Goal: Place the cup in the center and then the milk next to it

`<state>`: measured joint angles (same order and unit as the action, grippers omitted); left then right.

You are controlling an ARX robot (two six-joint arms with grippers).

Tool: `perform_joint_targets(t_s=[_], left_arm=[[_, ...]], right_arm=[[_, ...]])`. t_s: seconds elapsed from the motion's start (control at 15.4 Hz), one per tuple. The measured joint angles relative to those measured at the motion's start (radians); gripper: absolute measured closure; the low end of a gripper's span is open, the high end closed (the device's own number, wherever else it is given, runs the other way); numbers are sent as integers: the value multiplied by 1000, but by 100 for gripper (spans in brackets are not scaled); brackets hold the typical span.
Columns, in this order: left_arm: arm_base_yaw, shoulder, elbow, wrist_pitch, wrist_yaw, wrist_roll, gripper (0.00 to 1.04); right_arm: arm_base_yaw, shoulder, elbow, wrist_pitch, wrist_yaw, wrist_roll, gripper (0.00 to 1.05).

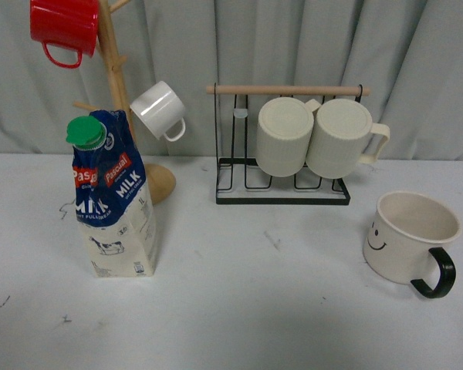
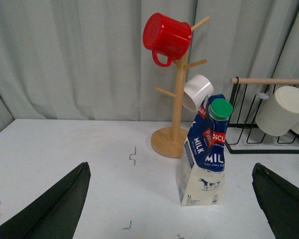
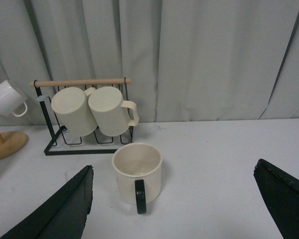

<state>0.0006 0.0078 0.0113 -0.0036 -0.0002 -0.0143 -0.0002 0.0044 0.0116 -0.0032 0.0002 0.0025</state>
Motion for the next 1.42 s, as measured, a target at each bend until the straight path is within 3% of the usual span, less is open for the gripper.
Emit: perform_joint_targets(t_s=[1.42], left_arm=[[0,0,0,0,0,0,7]], right_arm=[[0,0,0,0,0,0,6]])
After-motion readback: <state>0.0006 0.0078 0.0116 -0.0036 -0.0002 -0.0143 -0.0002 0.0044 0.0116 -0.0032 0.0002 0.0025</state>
